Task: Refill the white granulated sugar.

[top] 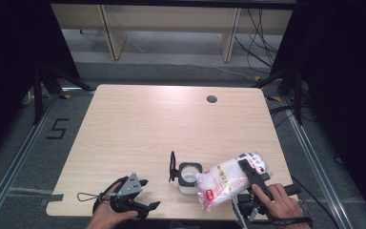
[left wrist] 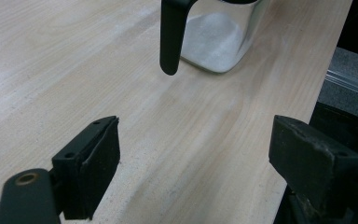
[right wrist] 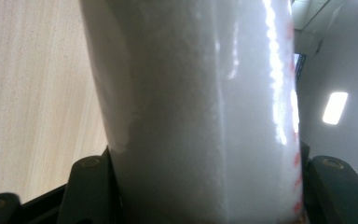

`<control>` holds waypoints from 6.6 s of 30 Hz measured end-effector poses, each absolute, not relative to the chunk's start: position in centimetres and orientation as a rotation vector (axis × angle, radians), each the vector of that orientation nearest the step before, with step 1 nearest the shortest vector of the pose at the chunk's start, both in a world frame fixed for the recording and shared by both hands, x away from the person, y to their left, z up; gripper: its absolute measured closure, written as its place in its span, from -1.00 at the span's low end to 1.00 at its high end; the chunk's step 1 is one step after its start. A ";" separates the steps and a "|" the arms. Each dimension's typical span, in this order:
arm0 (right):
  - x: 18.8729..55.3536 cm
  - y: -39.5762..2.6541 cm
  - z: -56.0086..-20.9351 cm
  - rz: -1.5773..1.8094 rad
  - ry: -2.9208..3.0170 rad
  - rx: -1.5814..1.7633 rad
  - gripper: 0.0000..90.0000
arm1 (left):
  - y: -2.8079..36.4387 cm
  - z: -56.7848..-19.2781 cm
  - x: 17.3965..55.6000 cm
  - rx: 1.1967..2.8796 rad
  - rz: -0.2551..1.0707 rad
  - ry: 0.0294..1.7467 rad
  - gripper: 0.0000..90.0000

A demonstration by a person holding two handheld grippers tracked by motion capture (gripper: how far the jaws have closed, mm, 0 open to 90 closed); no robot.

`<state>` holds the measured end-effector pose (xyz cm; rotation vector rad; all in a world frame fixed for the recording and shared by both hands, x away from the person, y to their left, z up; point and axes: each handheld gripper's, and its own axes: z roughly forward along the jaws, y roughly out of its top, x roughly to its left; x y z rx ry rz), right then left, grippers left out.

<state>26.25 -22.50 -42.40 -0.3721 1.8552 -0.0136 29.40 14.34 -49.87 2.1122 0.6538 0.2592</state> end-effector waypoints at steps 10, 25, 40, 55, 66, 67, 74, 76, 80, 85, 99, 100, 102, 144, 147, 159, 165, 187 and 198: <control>26.1 -22.3 -42.3 -0.019 1.863 -0.349 -0.07 | 14.3 -49.9 29.4 2.103 0.256 0.662 -0.64; 26.1 -22.6 -42.4 -0.026 1.882 -0.343 -0.07 | 14.2 -50.0 29.2 2.096 0.240 0.688 -0.64; 26.2 -22.7 -42.4 -0.027 1.887 -0.345 -0.07 | 14.2 -49.9 29.3 2.100 0.237 0.681 -0.64; 26.2 -22.8 -42.5 -0.007 1.886 -0.322 -0.07 | 14.3 -49.9 29.4 2.105 0.255 0.663 -0.64; 26.2 -22.7 -42.7 0.018 1.881 -0.334 -0.07 | 14.4 -49.9 29.4 2.120 0.260 0.650 -0.64; 26.2 -22.7 -42.5 0.011 1.875 -0.356 -0.07 | 14.3 -49.9 29.4 2.108 0.256 0.657 -0.64; 26.3 -22.9 -42.5 0.009 1.880 -0.339 -0.07 | 14.3 -49.9 29.4 2.104 0.255 0.663 -0.64; 26.2 -22.9 -42.5 -0.007 1.893 -0.324 -0.07 | 14.3 -49.9 29.4 2.103 0.254 0.666 -0.64; 26.1 -22.8 -42.5 0.006 1.890 -0.318 -0.07 | 14.2 -49.9 29.4 2.100 0.254 0.668 -0.64; 26.3 -22.9 -42.5 0.009 1.882 -0.339 -0.07 | 14.3 -49.9 29.4 2.101 0.253 0.662 -0.64; 26.2 -22.9 -42.4 0.001 1.884 -0.334 -0.07 | 14.3 -49.9 29.4 2.101 0.255 0.665 -0.64; 26.1 -23.0 -42.7 0.036 1.883 -0.291 -0.07 | 14.3 -49.9 29.4 2.102 0.254 0.665 -0.64; 26.0 -22.6 -42.4 -0.003 1.901 -0.317 -0.07 | 14.3 -49.9 29.4 2.103 0.256 0.667 -0.64; 25.8 -21.7 -42.9 0.051 1.874 -0.346 -0.06 | 14.1 -50.0 29.2 2.070 0.235 0.699 -0.64; 25.9 -21.8 -42.6 0.029 1.873 -0.349 -0.06 | 14.4 -49.9 29.4 2.117 0.267 0.658 -0.64; 26.1 -22.9 -42.5 0.025 1.867 -0.321 -0.06 | 14.4 -49.9 29.3 2.102 0.252 0.697 -0.64; 26.2 -23.1 -42.3 0.015 1.855 -0.341 -0.06 | 14.3 -49.9 29.3 2.095 0.249 0.699 -0.64; 25.6 -22.7 -42.5 0.031 1.880 -0.303 -0.06 | 14.6 -49.8 29.4 2.119 0.264 0.673 -0.64; 25.7 -22.9 -42.2 0.007 1.867 -0.341 -0.06 | 14.6 -49.8 29.4 2.118 0.262 0.678 -0.64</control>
